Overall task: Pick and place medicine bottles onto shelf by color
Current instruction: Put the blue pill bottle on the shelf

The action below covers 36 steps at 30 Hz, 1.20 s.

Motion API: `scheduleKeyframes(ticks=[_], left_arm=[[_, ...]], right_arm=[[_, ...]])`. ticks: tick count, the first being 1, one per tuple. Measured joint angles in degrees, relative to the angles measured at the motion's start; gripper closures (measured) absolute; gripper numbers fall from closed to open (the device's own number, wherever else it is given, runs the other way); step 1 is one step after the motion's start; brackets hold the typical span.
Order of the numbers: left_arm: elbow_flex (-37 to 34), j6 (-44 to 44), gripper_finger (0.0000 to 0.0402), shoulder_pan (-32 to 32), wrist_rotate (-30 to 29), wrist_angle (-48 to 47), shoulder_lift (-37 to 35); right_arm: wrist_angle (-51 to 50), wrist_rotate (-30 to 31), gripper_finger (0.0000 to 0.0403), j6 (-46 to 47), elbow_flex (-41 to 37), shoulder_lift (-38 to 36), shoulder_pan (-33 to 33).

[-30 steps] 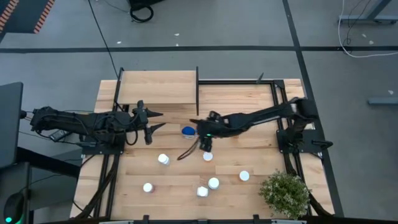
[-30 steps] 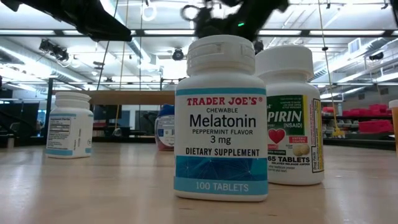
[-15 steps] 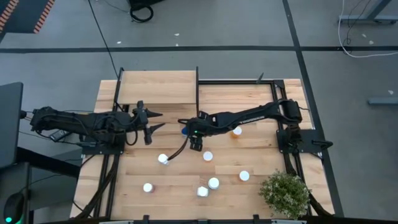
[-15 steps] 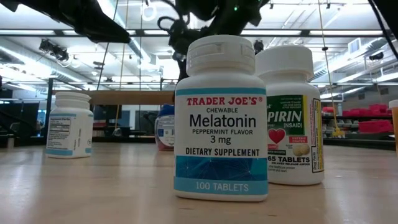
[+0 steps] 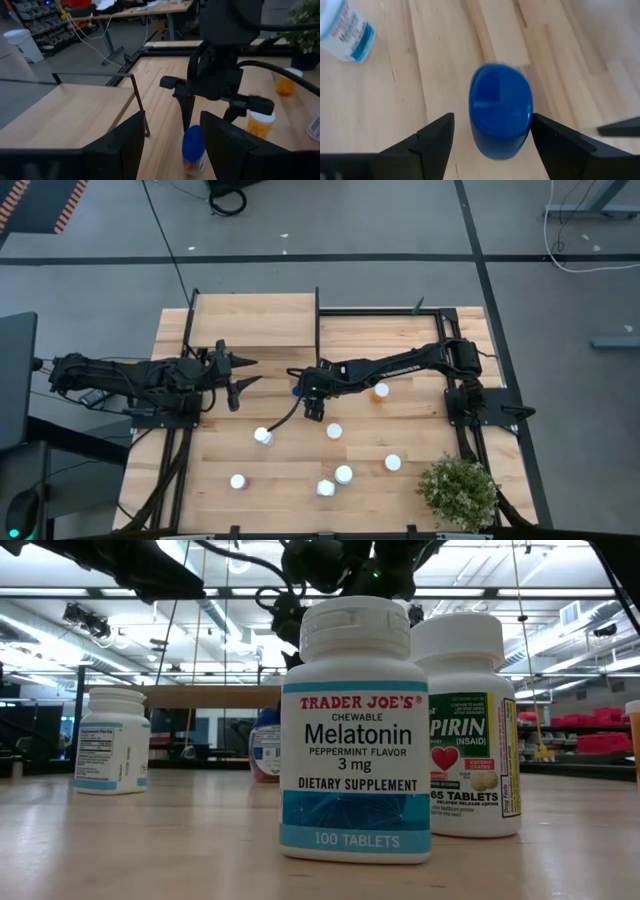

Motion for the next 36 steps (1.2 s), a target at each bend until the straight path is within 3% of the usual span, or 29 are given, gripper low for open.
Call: scheduleKeyframes(ticks=[8, 18, 26, 31, 36], left_arm=[[0.00, -0.09, 0.0205, -0.04, 0.00, 0.16, -0.09], [0.00, -0.48, 0.0211, -0.04, -0.01, -1.04, -0.09], [0.00, -0.43, 0.0211, -0.04, 0.00, -1.23, -0.09], [0.00, -0.43, 0.0216, -0.04, 0.00, -1.41, -0.09], [0.00, -0.39, 0.0212, -0.04, -0.02, -2.31, -0.09]], right_arm=[[1.33, -0.20, 0.0140, 0.45, -0.18, 0.00, 0.00], [3.35, 0.16, 0.0224, 0.04, -0.18, 0.00, -0.13], [3.37, 0.59, 0.0224, -0.40, -0.02, 0.00, -0.11], [3.06, 0.66, 0.0228, -1.08, 5.00, -0.50, -0.11], [-6.52, 1.11, 0.0230, -2.09, 15.05, -0.52, -0.82]])
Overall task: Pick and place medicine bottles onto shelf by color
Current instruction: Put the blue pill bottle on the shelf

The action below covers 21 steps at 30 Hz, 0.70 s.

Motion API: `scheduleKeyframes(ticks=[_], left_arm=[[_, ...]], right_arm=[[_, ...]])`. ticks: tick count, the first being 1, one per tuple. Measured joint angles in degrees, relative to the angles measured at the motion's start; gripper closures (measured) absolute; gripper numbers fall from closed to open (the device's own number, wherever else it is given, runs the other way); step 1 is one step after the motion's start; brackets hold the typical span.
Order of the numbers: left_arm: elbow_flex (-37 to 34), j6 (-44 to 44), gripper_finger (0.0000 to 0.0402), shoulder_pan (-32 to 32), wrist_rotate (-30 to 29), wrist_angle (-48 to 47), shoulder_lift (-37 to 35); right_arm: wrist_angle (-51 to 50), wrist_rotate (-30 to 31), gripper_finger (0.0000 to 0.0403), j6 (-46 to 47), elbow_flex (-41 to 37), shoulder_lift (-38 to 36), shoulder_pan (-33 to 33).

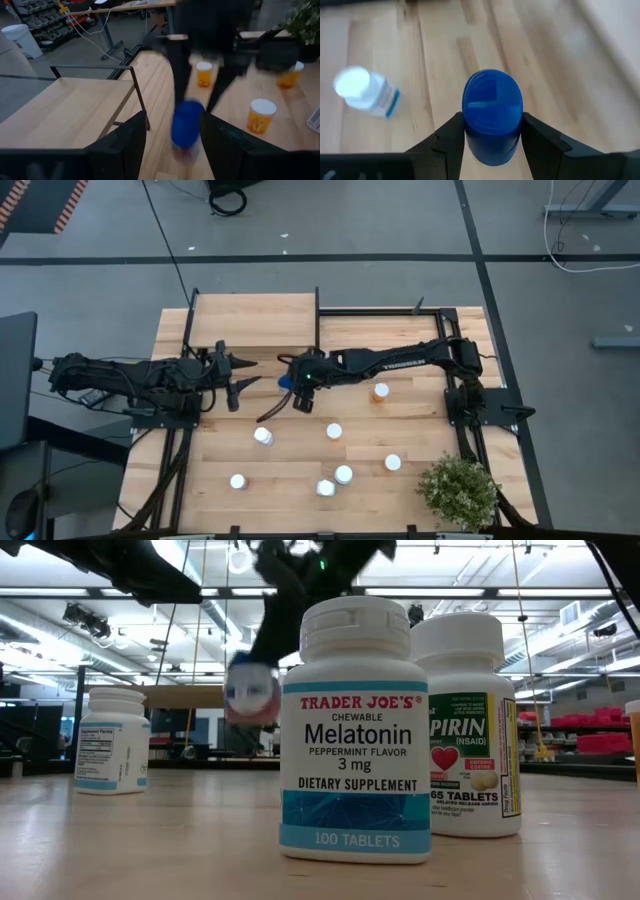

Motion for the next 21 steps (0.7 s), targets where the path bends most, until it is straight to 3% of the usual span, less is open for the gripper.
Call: scheduleKeyframes(ticks=[4, 8, 21], left_arm=[[0.00, 0.03, 0.0214, 0.00, 0.00, -1.10, 0.01], [0.00, 0.03, 0.0218, -0.02, -0.01, -1.03, 0.01], [0.00, -0.04, 0.0220, -0.02, -0.01, -1.01, 0.01]], right_arm=[[-9.49, 2.59, 0.0228, -1.55, 8.72, 0.02, -0.78], [-11.85, 2.59, 0.0227, -2.83, 13.83, -0.09, -3.29], [-7.43, -2.71, 0.0232, -4.84, 15.06, 0.08, -16.90]])
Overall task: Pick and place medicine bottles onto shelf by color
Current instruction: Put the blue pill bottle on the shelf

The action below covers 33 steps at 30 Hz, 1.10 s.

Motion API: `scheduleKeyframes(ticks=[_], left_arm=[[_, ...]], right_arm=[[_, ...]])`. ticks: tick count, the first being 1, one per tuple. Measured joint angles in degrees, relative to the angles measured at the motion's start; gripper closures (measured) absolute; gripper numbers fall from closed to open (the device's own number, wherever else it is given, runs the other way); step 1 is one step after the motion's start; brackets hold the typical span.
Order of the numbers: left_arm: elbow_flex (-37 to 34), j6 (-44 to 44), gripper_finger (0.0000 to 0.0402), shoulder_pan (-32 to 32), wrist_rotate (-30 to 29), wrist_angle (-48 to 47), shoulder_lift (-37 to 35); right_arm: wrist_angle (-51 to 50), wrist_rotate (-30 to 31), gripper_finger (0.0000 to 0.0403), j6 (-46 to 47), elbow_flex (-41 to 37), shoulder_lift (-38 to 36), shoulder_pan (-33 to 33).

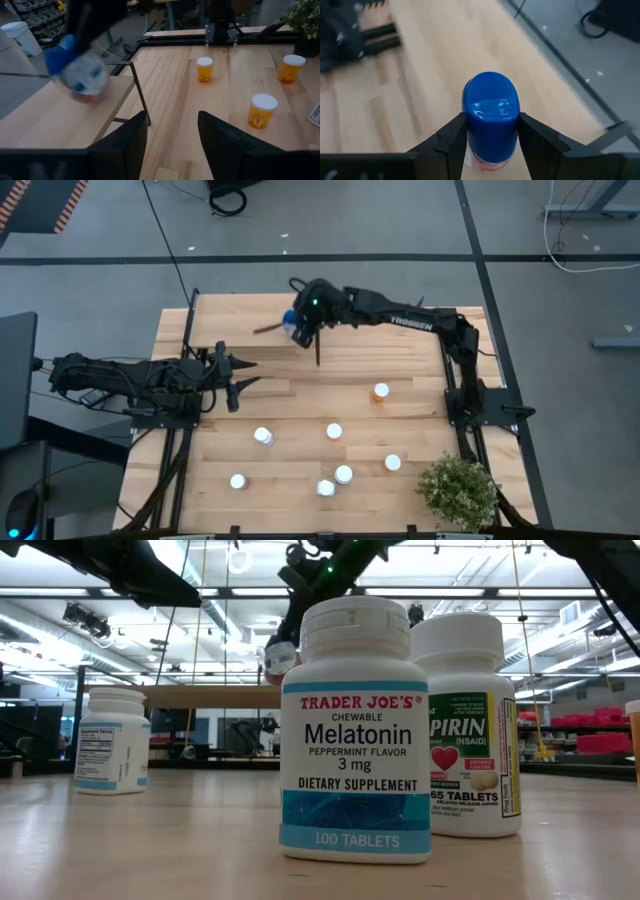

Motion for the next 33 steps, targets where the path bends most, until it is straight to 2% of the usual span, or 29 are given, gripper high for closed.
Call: scheduleKeyframes(ticks=[15, 20, 24, 27, 30, 33], left_arm=[[0.02, 0.07, 0.0215, 0.00, 0.00, 0.00, 0.00], [0.02, 0.07, 0.0218, 0.00, 0.00, 0.00, 0.00], [0.04, 0.07, 0.0216, 0.00, 0.00, 0.00, 0.00], [0.04, 0.07, 0.0216, 0.00, 0.00, 0.00, 0.00], [0.04, 0.07, 0.0220, 0.00, 0.00, 0.00, 0.00], [0.04, 0.06, 0.0220, 0.00, 0.00, 0.00, 0.00]], right_arm=[[5.24, -3.23, 0.0264, -4.16, -0.02, -0.01, -7.71], [3.68, -7.30, 0.0299, -3.96, -0.03, -0.01, -7.41], [3.86, -6.86, 0.0316, -4.99, -0.05, -0.01, -6.61], [5.67, -6.70, 0.0302, -5.08, -0.07, -0.01, -6.62], [7.22, -5.95, 0.0273, -5.78, -0.05, -0.01, -6.73], [7.40, -1.98, 0.0239, -7.98, -0.05, -0.01, -6.78]])
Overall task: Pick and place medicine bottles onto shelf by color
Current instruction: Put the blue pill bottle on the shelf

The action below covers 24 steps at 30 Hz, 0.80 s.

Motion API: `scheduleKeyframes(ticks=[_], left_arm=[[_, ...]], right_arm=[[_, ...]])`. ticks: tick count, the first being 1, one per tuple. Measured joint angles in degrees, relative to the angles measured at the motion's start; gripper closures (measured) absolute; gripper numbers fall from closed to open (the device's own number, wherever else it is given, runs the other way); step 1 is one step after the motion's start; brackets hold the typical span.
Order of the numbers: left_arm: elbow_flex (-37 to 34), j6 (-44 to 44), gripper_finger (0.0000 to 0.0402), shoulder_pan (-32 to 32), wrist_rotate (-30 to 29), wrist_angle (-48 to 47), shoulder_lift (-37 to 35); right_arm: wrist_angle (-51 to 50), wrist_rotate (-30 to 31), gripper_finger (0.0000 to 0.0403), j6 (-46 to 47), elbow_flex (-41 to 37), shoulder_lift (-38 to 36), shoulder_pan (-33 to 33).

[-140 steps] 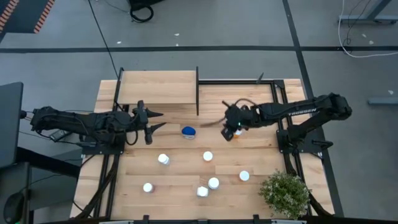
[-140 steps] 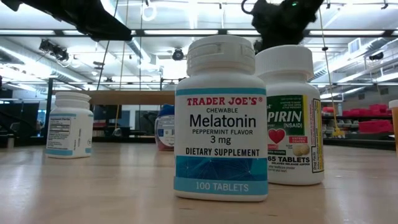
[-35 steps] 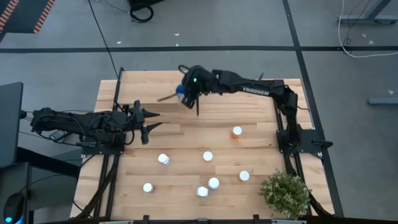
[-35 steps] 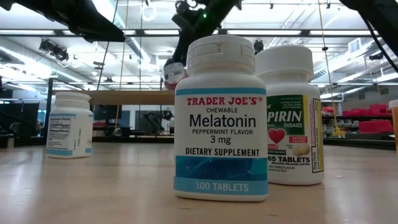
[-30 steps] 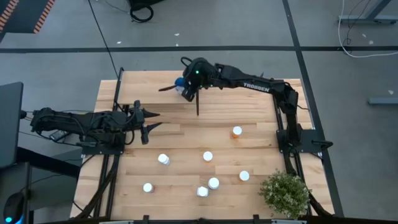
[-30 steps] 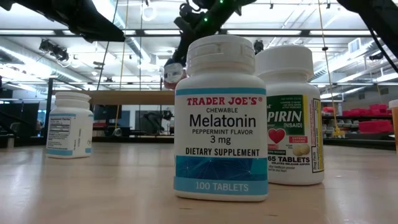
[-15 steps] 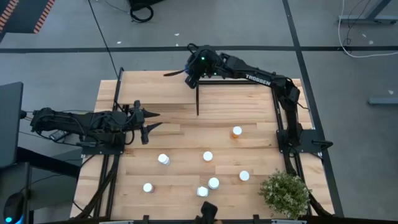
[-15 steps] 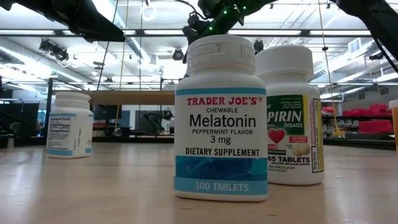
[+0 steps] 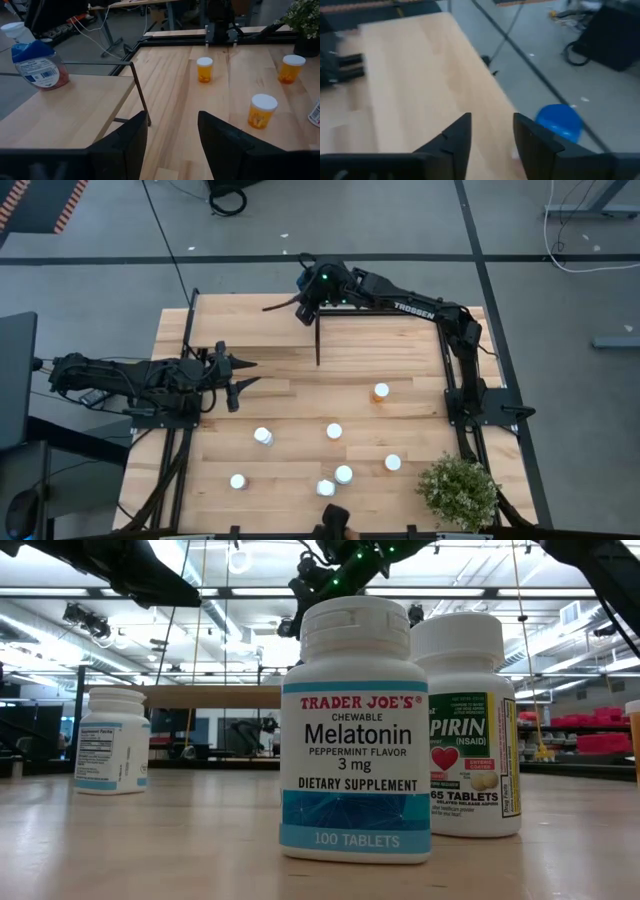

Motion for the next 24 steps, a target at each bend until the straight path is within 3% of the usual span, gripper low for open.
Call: scheduleKeyframes(ticks=[5, 13, 19, 24], left_arm=[[0.00, -0.02, 0.0215, 0.00, 0.00, 0.00, 0.00], [0.00, -0.01, 0.0215, 0.02, 0.00, 0.04, 0.00], [0.00, 1.12, 0.0212, 0.02, 0.00, 0.79, 0.00], [0.00, 1.45, 0.0217, 0.02, 0.00, 1.75, -0.02]], right_arm=[[0.00, 9.50, 0.0184, 0.65, 0.01, 0.00, -1.85], [1.23, 9.02, 0.0119, 7.51, -0.01, 0.00, -4.41], [5.89, 7.06, 0.0107, 10.92, -0.01, 0.00, -4.81], [5.93, 15.83, 0.0120, 11.33, -0.01, -0.02, -6.37]])
